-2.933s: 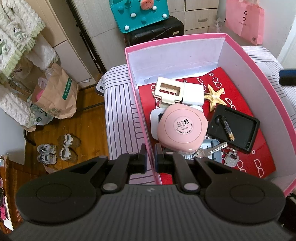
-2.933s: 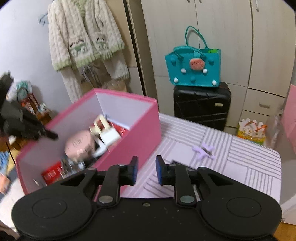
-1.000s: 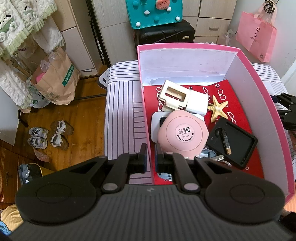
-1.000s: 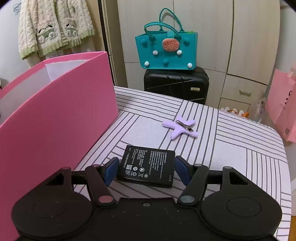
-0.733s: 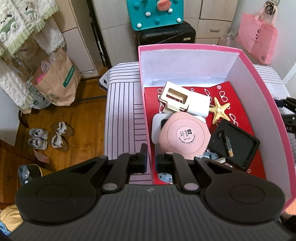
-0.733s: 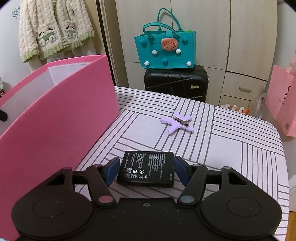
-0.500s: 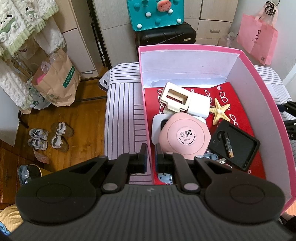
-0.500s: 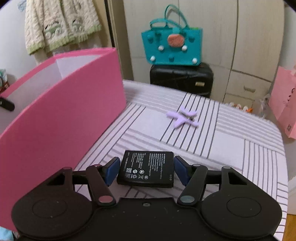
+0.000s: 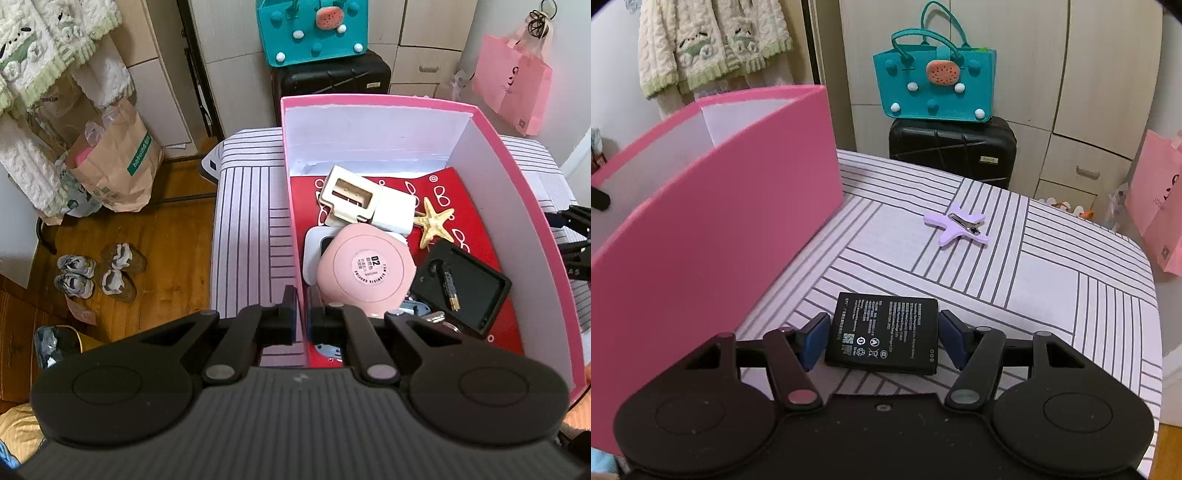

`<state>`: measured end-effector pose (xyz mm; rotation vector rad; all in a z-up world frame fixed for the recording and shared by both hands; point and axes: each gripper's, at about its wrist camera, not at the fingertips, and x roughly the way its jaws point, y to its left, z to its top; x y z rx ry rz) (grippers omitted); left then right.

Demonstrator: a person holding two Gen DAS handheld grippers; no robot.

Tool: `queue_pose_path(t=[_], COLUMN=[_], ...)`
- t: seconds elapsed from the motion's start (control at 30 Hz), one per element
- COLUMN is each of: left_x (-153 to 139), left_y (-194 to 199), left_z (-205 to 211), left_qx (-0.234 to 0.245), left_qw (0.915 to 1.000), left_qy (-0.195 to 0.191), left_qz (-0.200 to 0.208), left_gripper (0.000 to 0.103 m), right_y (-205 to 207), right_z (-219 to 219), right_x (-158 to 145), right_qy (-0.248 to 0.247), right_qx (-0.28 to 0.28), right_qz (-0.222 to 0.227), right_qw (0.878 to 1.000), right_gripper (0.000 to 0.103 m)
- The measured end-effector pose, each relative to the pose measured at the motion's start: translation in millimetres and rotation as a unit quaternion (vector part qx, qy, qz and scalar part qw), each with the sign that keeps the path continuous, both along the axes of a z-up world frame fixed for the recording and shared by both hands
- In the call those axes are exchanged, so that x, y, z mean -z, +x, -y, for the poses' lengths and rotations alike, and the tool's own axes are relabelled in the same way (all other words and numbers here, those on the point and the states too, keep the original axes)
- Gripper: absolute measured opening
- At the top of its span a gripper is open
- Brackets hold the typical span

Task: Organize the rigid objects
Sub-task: 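Place the black phone battery into the box, release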

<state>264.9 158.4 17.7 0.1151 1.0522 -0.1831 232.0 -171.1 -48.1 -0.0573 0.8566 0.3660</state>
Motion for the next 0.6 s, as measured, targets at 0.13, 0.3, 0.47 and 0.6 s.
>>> queue_pose_path(t=[0.13, 0.3, 0.47, 0.6], left_x=[-4, -6, -6, -6], left_y=[-6, -11, -12, -13], left_z=[-2, -4, -5, -6], left_qx=[-0.003, -0.001, 0.001, 0.003], left_qw=[0.9999, 0.9998, 0.9997, 0.9997], left_qy=[-0.01, -0.016, -0.018, -0.02], left_qz=[0.004, 0.012, 0.015, 0.016], left_gripper=[0.004, 0.004, 0.004, 0.004], right_y=[-9, -21, -27, -24], right_z=[1, -9, -35, -74], right_x=[-25, -70, -104, -110], right_qy=[0.021, 0.055, 0.095, 0.108], right_qx=[-0.007, -0.036, -0.099, -0.159], right_qz=[0.02, 0.058, 0.063, 0.028], right_qw=[1.0, 0.996, 0.989, 0.981], right_gripper=[0.069, 0.069, 0.069, 0.069])
